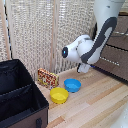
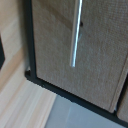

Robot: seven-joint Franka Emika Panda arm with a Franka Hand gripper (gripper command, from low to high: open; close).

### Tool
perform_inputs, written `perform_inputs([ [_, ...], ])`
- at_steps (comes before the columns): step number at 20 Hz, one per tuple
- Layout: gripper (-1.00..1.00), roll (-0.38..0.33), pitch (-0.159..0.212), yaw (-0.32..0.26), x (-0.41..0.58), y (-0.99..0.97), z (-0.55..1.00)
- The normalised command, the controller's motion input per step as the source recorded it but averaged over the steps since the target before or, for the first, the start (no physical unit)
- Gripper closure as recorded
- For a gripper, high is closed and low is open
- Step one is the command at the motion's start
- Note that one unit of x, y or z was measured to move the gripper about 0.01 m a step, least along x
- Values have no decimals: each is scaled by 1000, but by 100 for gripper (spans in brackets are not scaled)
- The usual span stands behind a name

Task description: Move your gripper towards the bottom drawer handle. Grasp the handle gently with your gripper. Apply gentle outward force to slide the bottom drawer open.

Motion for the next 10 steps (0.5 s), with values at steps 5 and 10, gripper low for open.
perform_inputs([
  [5,-100,-311,4,-15,14,-529,-45],
  [10,-100,-197,0,113,-9,-526,0],
])
